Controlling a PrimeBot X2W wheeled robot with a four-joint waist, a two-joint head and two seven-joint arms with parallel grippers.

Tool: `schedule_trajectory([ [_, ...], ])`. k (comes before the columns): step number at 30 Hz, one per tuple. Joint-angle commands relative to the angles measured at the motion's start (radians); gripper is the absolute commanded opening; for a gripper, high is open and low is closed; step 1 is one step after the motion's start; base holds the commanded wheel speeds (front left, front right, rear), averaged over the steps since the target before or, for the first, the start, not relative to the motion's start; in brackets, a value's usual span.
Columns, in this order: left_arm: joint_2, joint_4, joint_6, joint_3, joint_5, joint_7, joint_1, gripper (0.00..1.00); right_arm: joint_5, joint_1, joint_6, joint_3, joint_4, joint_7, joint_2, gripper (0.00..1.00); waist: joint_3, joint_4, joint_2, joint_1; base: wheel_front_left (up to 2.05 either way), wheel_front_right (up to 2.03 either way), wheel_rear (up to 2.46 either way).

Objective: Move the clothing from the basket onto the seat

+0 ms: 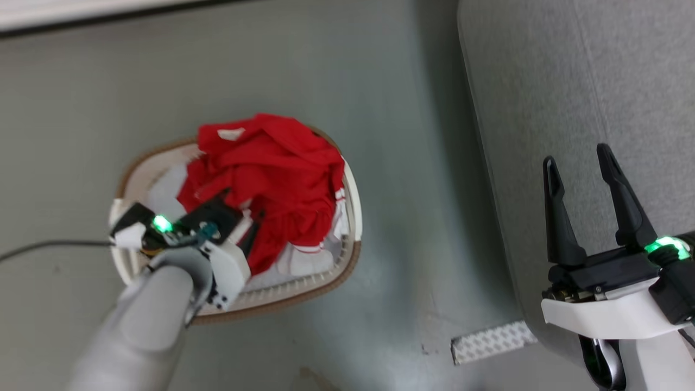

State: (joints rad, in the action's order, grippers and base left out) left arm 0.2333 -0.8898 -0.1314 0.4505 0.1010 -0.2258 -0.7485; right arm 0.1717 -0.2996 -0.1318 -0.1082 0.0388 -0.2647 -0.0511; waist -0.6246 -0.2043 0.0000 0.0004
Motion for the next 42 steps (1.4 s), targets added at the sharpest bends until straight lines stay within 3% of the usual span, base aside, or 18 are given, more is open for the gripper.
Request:
schedule_trajectory([
  [1, 0.017, -0.028, 0.002, 0.005, 0.013, -0.003, -0.046, 1.0, 0.01, -0.016, 0.002, -0.003, 0.01, 0.0, 0.001, 1.0, -0.068, -0.043, 0.0, -0.0004, 0.0, 0.0, 0.0],
  [9, 0.046, -0.156, 0.049, 0.026, 0.049, -0.016, -0.176, 1.0, 0.038, -0.035, 0.002, -0.029, 0.03, 0.0, 0.001, 1.0, -0.153, -0.076, 0.0, -0.0004, 0.0, 0.0, 0.0],
  [13, 0.054, -0.189, 0.103, 0.018, 0.046, -0.026, -0.229, 1.0, 0.039, -0.044, 0.002, -0.032, 0.038, 0.0, 0.001, 1.0, -0.187, -0.085, 0.0, -0.0004, 0.0, 0.0, 0.0],
  [14, 0.049, -0.191, 0.11, 0.016, 0.04, -0.03, -0.238, 0.91, 0.039, -0.044, 0.002, -0.031, 0.038, 0.0, 0.001, 1.0, -0.192, -0.084, 0.0, -0.0004, 0.0, 0.0, 0.0],
  [15, 0.042, -0.194, 0.109, 0.012, 0.027, -0.032, -0.244, 0.32, 0.038, -0.044, 0.002, -0.032, 0.036, 0.0, 0.001, 1.0, -0.195, -0.084, 0.0, -0.0004, 0.0, 0.0, 0.0],
  [16, 0.034, -0.194, 0.11, 0.007, 0.018, -0.034, -0.248, 0.12, 0.036, -0.044, 0.002, -0.032, 0.033, 0.0, 0.001, 1.0, -0.195, -0.082, 0.0, -0.0004, 0.0, 0.0, 0.0],
  [17, 0.027, -0.19, 0.109, 0.003, 0.01, -0.037, -0.252, 0.0, 0.034, -0.045, 0.002, -0.03, 0.028, 0.0, 0.001, 1.0, -0.194, -0.079, 0.0, -0.0004, 0.0, 0.0, 0.0],
  [25, -0.037, 0.047, 0.083, -0.085, -0.149, -0.038, -0.141, 0.0, 0.021, -0.042, 0.002, -0.026, -0.017, 0.0, 0.001, 1.0, -0.088, -0.001, 0.0, -0.0004, 0.0, 0.0, 0.0],
  [42, -0.102, 0.361, 0.02, -0.141, -0.308, -0.039, 0.23, 0.0, -0.004, 0.15, 0.002, -0.01, -0.134, 0.0, 0.0, 1.0, 0.421, 0.147, 0.0, -0.0004, 0.0, 0.0, 0.0],
])
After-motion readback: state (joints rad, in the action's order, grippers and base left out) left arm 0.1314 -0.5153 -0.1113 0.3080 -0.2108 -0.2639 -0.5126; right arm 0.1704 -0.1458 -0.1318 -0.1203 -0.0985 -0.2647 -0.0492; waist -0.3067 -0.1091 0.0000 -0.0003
